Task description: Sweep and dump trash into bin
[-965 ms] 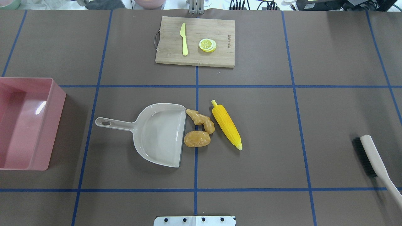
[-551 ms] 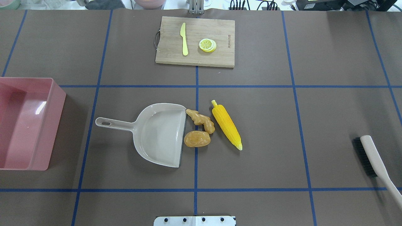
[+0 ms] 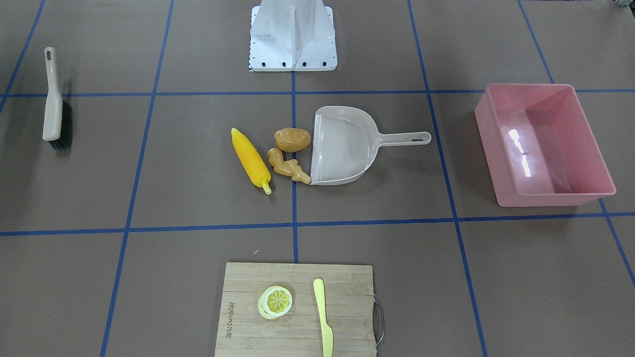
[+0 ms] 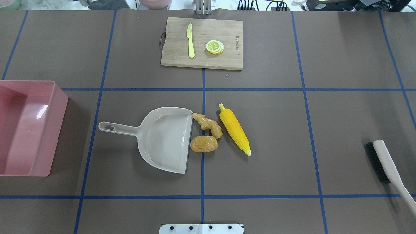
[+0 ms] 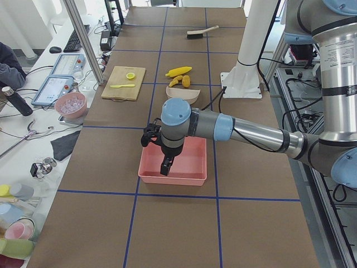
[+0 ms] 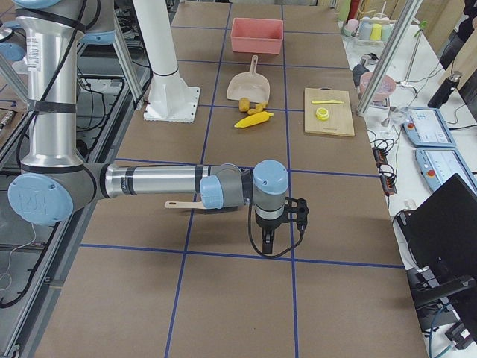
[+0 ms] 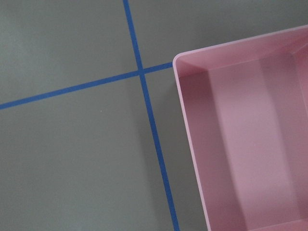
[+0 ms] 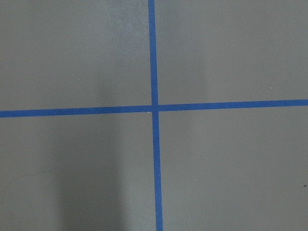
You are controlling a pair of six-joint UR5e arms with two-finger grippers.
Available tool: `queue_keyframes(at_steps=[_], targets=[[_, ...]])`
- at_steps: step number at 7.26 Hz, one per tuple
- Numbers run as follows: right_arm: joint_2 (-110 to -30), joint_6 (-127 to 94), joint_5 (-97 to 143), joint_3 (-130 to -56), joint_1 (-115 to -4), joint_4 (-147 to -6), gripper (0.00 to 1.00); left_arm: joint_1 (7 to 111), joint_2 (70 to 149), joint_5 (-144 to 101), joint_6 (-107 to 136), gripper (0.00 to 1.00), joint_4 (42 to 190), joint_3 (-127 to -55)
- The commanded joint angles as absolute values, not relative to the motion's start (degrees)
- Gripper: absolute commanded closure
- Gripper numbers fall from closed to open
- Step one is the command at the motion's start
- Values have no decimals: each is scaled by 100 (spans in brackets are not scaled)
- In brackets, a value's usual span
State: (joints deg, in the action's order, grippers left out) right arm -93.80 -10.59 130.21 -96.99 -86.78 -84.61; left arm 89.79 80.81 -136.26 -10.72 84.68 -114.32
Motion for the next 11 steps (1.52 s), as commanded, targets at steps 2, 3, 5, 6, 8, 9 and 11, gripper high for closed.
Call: queue_keyframes(at_steps=[2,3,5,6,8,9,11], targets=[[-9413,-1063,13034,-9703,-8596,-8411,0,8265,8690,-13773,-1072,1,8482,-11452],[-9387,-1037,13234,-9738,-8596,-8333,0,7931,9006,-13764,-1064,1,8464,-11452],[-9596,-1569,14024,-10044,-8596,-8350,0,7254,9560,-13711,-1072,1,8481,-11400],[-9806,-1799,14158,-10229,-8491,-8306,0,6894,9963,-13694,-1072,1,8516,-11251],[-10568,-1749,14107,-10824,-8010,-8227,0,6043,10536,-13101,-1273,1,9109,-10935],[-10921,-1845,14028,-11080,-7659,-7583,0,5751,10477,-12913,-1292,1,9645,-10855],[-11528,-2816,13417,-11414,-6826,-6299,0,5626,10538,-12920,-1614,1,9791,-10871]])
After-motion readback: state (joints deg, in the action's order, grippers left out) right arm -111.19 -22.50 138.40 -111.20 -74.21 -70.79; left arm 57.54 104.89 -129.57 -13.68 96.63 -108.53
